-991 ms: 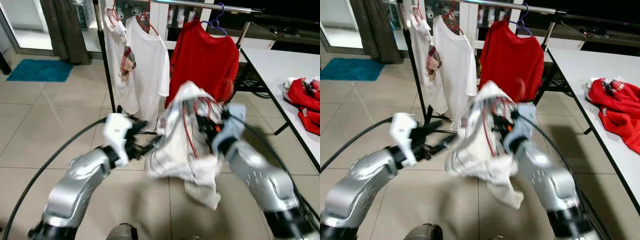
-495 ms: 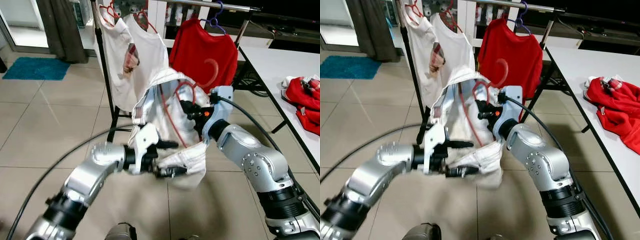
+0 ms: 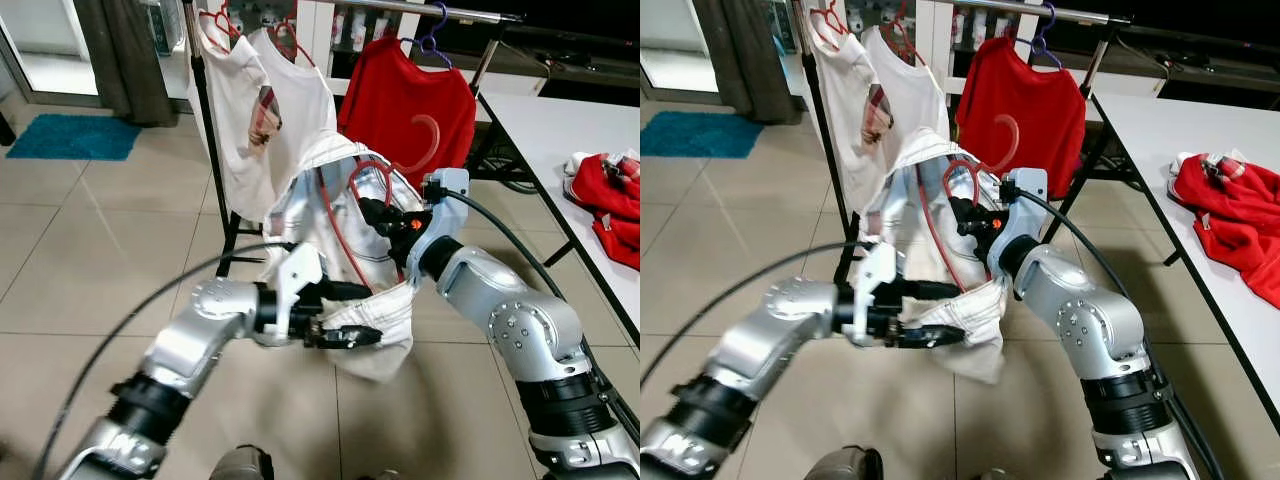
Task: Hang hanger
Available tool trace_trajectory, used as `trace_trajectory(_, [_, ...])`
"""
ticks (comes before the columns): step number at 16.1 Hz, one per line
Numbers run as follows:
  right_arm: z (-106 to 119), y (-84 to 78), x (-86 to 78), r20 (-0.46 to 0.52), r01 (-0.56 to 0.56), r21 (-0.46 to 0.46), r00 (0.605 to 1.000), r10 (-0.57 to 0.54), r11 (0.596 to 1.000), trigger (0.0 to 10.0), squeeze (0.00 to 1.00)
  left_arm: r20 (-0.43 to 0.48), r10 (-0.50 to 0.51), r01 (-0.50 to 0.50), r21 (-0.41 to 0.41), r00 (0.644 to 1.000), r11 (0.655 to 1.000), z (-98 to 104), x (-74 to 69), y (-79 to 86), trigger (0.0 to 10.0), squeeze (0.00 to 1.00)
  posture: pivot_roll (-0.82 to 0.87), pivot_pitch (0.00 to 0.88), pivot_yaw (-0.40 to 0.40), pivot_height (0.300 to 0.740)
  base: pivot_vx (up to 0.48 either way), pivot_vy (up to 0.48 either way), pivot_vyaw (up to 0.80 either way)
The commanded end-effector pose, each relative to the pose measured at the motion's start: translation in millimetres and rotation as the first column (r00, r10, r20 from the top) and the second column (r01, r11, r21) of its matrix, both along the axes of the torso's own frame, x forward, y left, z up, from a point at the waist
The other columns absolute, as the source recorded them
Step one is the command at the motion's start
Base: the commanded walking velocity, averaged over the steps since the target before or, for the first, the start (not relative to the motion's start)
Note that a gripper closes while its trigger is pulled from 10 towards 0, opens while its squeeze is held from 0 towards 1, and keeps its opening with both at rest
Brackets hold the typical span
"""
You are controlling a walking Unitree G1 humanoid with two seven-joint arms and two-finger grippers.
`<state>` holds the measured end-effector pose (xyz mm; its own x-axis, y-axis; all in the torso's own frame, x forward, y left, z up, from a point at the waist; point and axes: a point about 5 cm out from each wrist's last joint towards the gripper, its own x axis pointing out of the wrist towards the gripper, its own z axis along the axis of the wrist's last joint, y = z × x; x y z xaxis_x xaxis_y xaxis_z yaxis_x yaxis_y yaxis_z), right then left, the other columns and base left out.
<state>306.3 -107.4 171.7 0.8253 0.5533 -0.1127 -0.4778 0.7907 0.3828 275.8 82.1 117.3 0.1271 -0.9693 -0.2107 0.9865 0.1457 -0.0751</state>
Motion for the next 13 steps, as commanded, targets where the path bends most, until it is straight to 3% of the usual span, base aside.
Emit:
trace_trajectory(1, [26.6,-1.0,1.8,0.102,-0.011,0.039,0.995,0.007,0.999,10.0,0.00,0.032,-0.012,0.012,0.018,0.999,1.000,2.0,3.5,-4.1,3.6,0.00,-0.01,0.056,-0.088,0.740,0.000,0.000,0.00])
trace_trajectory(2, [27.4,-0.1,1.6,0.101,-0.016,0.045,0.995,0.011,0.999,10.0,0.00,0.039,-0.017,0.016,0.033,0.999,0.999,-0.5,6.4,-4.7,2.6,0.00,-0.01,0.056,-0.089,0.740,0.000,0.000,0.00])
trace_trajectory(4, [27.9,1.0,1.2,0.102,-0.022,0.052,0.995,0.017,0.998,10.0,0.00,0.041,-0.014,0.013,0.036,0.999,0.999,-1.3,9.1,-6.1,2.0,0.00,-0.01,0.055,-0.089,0.740,0.000,0.000,0.00])
trace_trajectory(5, [28.0,1.3,1.0,0.102,-0.023,0.053,0.995,0.018,0.998,10.0,0.00,0.046,-0.014,0.012,0.036,0.999,0.999,-1.7,10.5,-6.7,0.7,0.00,-0.01,0.055,-0.087,0.740,0.000,0.000,0.00])
trace_trajectory(8, [29.9,1.1,0.9,0.103,-0.024,0.059,0.995,0.017,0.998,10.0,0.00,0.062,-0.005,0.003,0.036,0.998,0.999,-5.3,16.0,-10.6,0.2,0.00,-0.02,0.056,-0.087,0.740,0.000,0.000,0.00])
trace_trajectory(10, [31.6,1.3,0.6,0.105,-0.028,0.067,0.994,0.021,0.997,10.0,0.00,0.060,-0.016,0.013,0.049,0.998,0.999,-8.7,17.0,-13.9,0.6,0.00,-0.02,0.055,-0.089,0.740,0.000,0.000,0.00])
trace_trajectory(13, [32.5,2.3,0.8,0.107,-0.032,0.069,0.994,0.024,0.997,10.0,0.00,0.073,-0.025,0.021,0.052,0.997,0.998,-8.2,18.7,-15.6,0.0,0.00,-0.02,0.051,-0.089,0.740,0.000,0.000,0.00])
